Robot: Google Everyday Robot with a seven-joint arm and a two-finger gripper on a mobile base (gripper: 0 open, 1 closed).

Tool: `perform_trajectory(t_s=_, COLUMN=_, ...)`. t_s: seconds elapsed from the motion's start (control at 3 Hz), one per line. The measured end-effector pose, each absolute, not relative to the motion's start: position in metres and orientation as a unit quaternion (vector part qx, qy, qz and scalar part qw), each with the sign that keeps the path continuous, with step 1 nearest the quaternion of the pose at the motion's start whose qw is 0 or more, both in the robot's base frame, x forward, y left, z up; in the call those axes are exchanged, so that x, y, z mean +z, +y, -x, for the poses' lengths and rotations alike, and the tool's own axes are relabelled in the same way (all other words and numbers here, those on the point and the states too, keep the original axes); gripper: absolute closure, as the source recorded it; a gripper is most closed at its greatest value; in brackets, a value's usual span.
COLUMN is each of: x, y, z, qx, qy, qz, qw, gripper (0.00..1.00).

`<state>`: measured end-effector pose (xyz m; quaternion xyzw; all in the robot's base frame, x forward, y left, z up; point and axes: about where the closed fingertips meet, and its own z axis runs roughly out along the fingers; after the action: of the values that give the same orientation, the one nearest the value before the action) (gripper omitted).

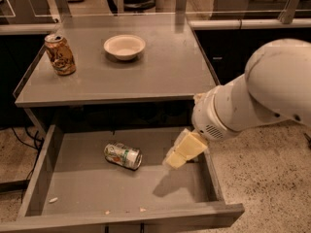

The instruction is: Pick 7up can from top drawer and place on counter

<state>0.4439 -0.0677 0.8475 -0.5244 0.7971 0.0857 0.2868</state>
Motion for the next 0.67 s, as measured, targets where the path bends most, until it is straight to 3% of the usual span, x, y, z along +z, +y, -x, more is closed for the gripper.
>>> perform_trajectory(t_s=0.67, x=0.791, y=-0.019, z=-0.457, qx=0.116, qy=0.787, qz=0.509, qw=0.329, gripper=0.0)
